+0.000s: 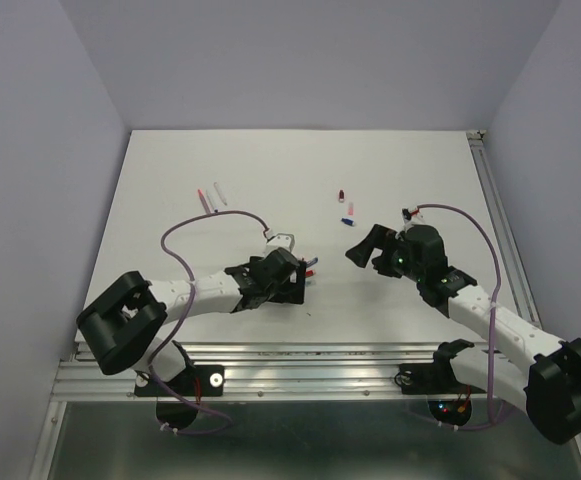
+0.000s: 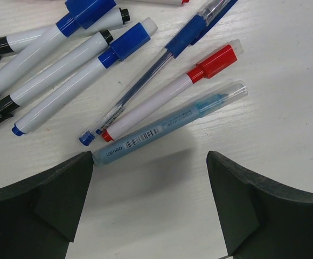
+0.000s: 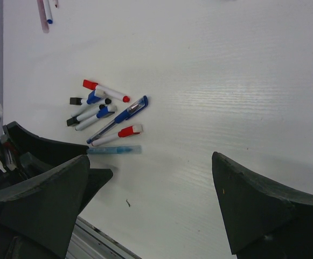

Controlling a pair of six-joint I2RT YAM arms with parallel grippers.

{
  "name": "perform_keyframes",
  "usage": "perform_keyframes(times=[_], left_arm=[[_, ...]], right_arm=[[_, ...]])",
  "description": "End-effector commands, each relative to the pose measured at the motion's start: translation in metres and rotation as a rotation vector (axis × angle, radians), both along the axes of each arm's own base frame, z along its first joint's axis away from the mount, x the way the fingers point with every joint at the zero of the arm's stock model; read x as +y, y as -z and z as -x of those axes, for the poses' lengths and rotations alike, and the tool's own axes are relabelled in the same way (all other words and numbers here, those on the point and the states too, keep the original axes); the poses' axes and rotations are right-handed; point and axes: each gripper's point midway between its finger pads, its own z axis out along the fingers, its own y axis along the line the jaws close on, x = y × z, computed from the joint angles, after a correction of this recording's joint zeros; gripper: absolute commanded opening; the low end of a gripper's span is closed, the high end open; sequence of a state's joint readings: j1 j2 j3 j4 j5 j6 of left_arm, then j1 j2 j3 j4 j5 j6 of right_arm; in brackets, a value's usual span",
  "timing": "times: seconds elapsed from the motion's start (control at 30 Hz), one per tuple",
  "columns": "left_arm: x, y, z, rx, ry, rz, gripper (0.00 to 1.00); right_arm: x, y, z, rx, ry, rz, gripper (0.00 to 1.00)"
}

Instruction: Open the pen caps

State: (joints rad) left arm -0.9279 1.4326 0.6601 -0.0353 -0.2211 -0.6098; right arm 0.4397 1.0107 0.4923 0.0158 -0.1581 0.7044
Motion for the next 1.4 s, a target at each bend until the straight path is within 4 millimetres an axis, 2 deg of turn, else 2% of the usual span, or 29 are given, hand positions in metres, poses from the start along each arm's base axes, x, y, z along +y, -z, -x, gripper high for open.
perform_keyframes(times=[0.0, 0.17, 0.47, 0.67, 0.87, 1.1, 1.23, 1.37], left_arm=[[0.012, 0.013, 0.009, 0.046, 0.016, -0.081, 0.99], [0.001, 0.014, 0.008, 0.046, 0.059, -0.076, 0.99], [0.016, 0.023, -0.001, 0.022, 0.019, -0.182, 0.99], [-0.003, 0.011, 0.000, -0.017, 0.104, -0.158, 0.99], [-0.031, 0.009, 0.027, -0.016, 0.248, -0.130, 0.99], [-0.045, 0.012, 0.040, -0.004, 0.317, -0.135, 0.99], [-0.052, 0.008, 0.036, -0.019, 0.303, -0.135, 0.99], [-0.048, 0.012, 0.028, -0.033, 0.256, -0.181, 0.99]], right_arm=[[0.002, -0.002, 0.000, -0.035, -0.009, -0.012, 1.00], [0.001, -0.001, -0.001, -0.034, -0.007, -0.006, 1.00], [0.001, 0.002, -0.001, -0.031, -0.007, 0.001, 1.00], [0.002, 0.002, -0.002, -0.030, -0.016, 0.004, 1.00], [0.002, -0.002, -0.001, -0.043, -0.020, 0.000, 1.00], [0.001, -0.006, 0.001, -0.057, -0.020, -0.002, 1.00], [0.000, -0.006, 0.001, -0.057, -0.018, 0.000, 1.00], [-0.001, -0.005, 0.001, -0.052, -0.012, 0.005, 1.00]])
